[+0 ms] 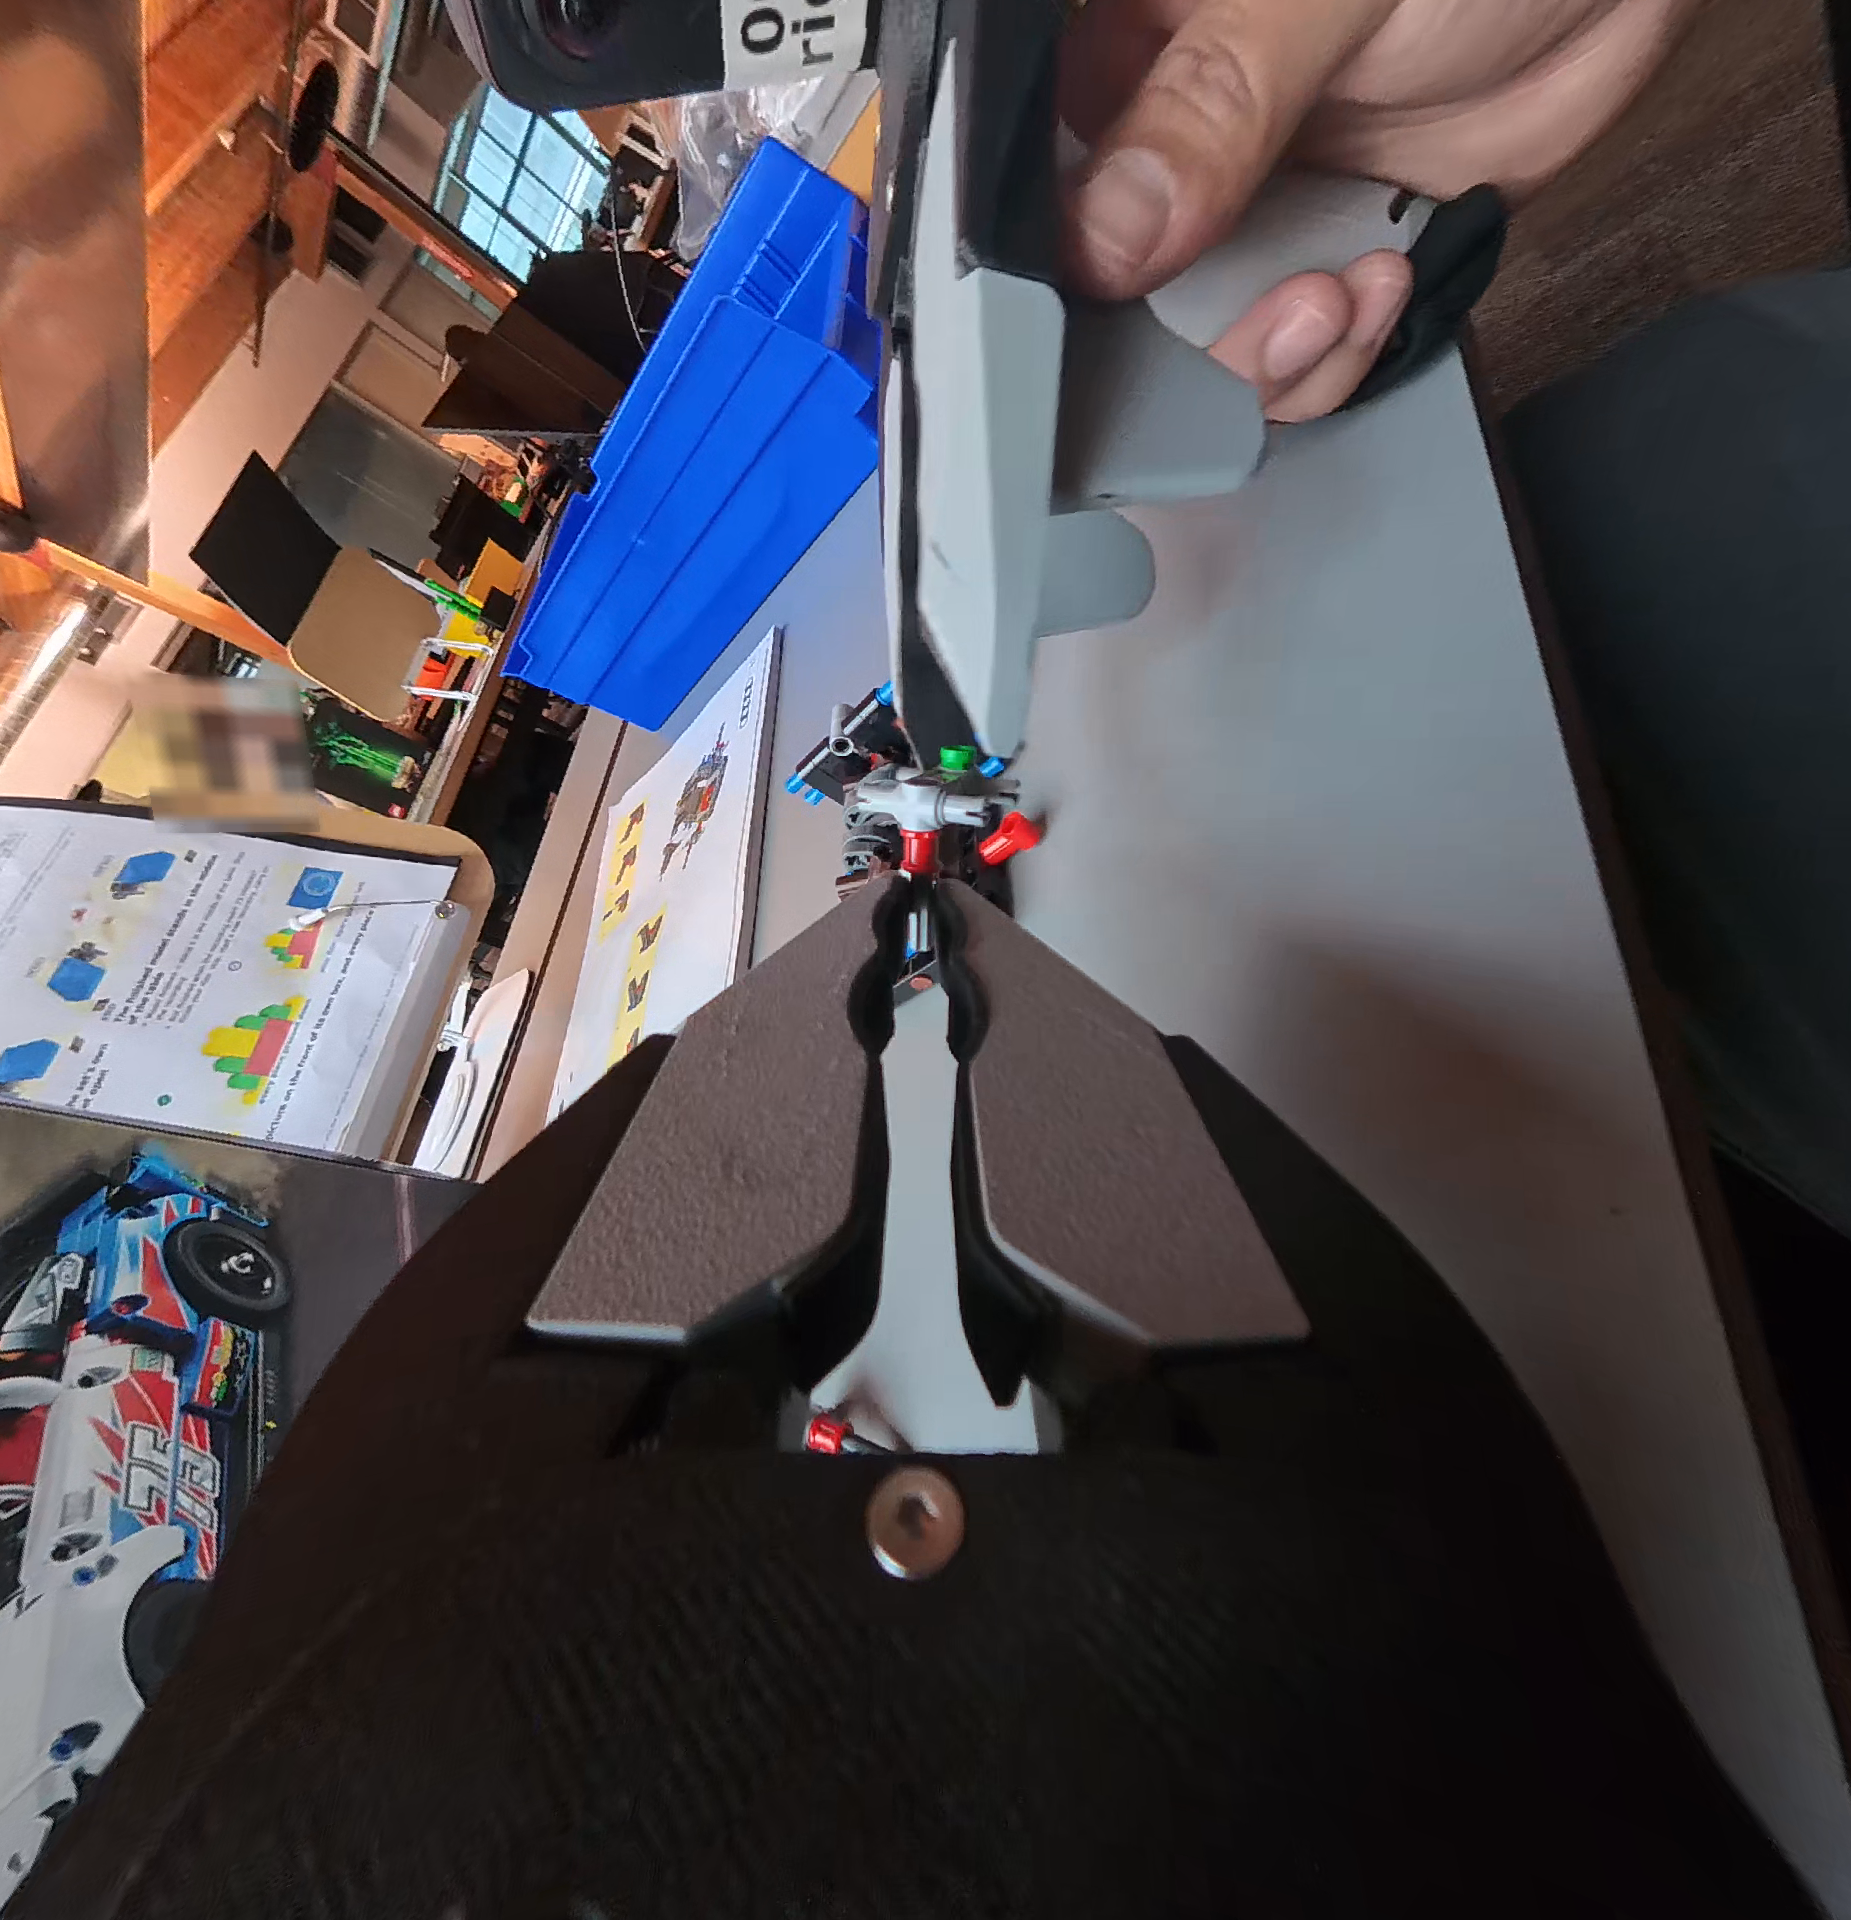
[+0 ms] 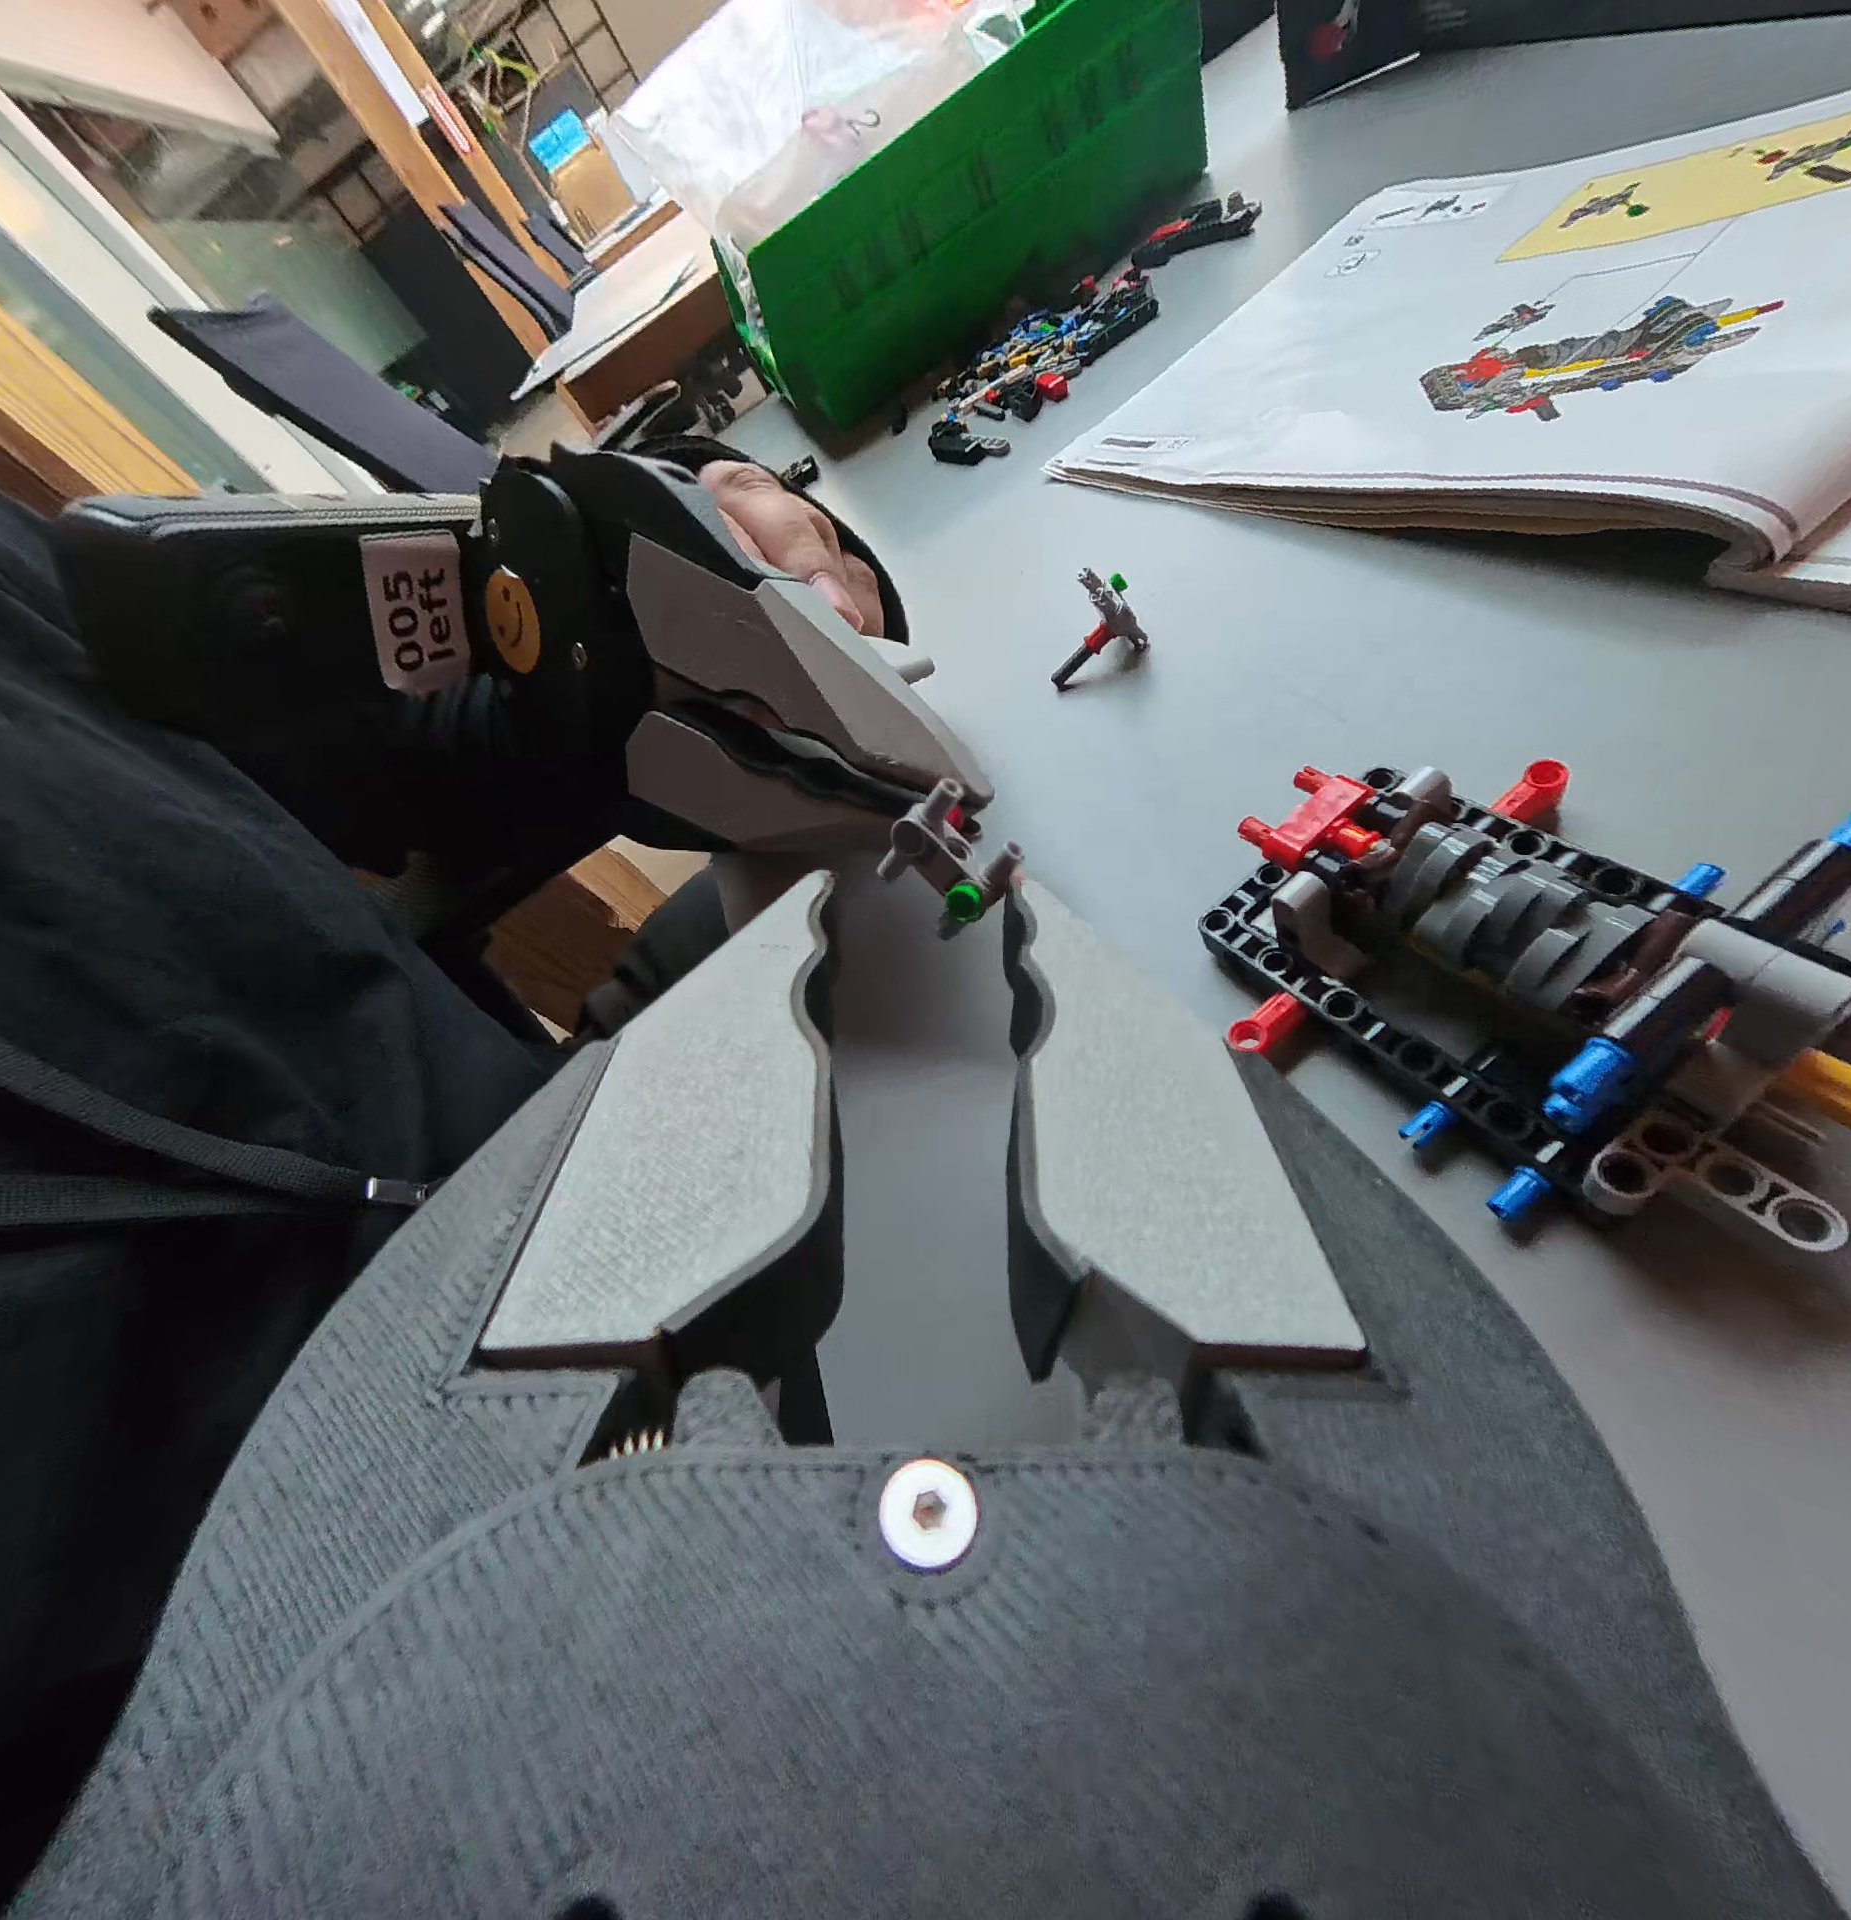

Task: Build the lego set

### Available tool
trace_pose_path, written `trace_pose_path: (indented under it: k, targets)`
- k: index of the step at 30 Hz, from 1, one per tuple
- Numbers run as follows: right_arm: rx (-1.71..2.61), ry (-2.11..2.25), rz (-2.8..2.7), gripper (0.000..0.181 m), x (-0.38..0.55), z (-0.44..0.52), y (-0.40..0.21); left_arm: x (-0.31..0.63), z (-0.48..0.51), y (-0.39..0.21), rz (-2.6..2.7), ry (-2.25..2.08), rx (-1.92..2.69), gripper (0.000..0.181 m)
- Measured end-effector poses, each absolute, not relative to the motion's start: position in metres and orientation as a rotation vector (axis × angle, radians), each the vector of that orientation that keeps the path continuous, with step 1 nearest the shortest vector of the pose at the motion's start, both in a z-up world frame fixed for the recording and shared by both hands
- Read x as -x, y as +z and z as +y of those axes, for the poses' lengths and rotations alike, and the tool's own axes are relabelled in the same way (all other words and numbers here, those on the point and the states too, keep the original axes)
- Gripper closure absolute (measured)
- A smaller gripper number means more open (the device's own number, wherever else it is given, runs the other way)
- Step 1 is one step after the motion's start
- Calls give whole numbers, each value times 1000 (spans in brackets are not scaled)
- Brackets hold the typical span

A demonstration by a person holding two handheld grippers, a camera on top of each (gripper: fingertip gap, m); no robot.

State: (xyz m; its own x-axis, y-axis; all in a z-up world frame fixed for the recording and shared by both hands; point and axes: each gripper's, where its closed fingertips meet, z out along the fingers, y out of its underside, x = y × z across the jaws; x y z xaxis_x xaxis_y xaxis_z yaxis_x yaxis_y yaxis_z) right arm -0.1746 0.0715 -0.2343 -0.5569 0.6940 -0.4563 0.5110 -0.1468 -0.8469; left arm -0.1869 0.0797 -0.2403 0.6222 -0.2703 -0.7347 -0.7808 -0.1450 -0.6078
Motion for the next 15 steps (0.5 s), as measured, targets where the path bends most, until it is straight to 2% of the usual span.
trace_pose_path:
  k: [7, 15]
  targets:
    - [1368, 1771, -1943, 157, 174, 71, -233, 186, 79, -243, 879, 553, 1716, 179]
    - [1357, 1798, -1916, 170, 173, 73, -230, 182, 78, -245, 909, 542, 1711, 179]
